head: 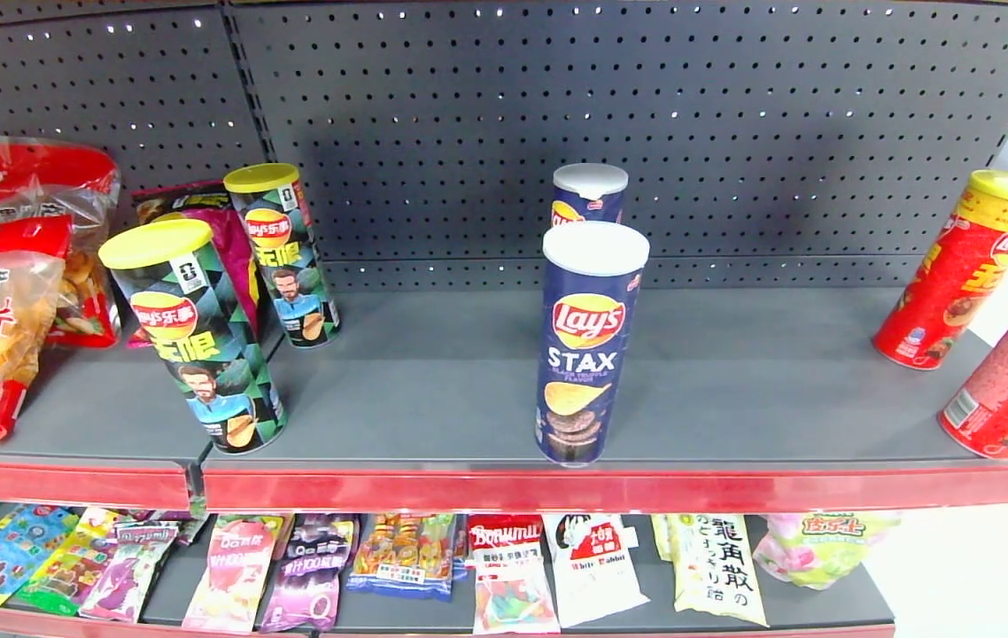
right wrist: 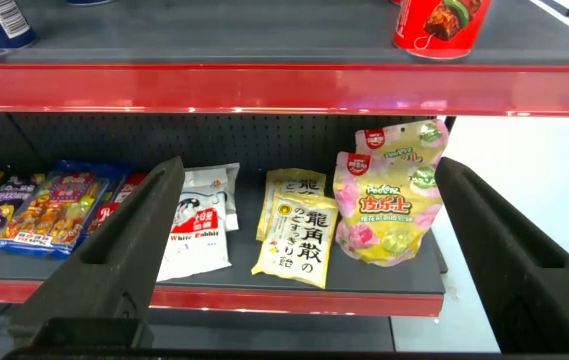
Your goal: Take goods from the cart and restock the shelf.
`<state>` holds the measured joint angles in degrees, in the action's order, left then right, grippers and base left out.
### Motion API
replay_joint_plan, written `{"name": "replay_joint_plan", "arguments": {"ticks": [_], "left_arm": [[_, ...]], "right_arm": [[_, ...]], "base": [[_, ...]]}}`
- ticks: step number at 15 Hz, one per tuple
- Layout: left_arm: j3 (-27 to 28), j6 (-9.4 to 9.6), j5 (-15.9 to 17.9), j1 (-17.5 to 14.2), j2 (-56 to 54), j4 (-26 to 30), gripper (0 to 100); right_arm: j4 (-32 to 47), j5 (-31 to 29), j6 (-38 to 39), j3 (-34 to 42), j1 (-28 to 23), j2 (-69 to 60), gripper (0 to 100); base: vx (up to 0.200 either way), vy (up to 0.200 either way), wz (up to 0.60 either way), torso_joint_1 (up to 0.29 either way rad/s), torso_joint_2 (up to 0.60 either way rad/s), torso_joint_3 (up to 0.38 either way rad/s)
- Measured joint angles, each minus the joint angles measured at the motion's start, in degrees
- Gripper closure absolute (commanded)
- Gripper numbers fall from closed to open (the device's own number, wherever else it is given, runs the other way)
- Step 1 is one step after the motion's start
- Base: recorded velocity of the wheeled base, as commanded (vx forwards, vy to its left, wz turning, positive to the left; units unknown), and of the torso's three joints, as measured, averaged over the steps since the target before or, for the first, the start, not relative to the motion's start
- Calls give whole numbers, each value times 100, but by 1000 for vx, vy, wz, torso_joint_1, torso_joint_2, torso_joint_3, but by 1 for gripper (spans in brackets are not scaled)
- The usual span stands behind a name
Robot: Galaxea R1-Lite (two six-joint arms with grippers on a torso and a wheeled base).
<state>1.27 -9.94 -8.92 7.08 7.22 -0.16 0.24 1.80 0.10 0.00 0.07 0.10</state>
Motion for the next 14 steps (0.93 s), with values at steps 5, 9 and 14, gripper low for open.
{"name": "replay_joint_plan", "arguments": {"ticks": [5,9,14], "left_arm": [[-106,783,1524,-55,-168,-224,0],[-119,602,469,-108,-166,-27,0],[-122,633,569,-422,-193,-9,0]], "right_arm": [[0,2,-2,0,0,0,0],[0,9,-10,0,0,0,0],[0,11,-2,0,0,0,0]], "base": [[0,0,0,0,0,0],[0,0,0,0,0,0],[0,0,0,0,0,0]]}}
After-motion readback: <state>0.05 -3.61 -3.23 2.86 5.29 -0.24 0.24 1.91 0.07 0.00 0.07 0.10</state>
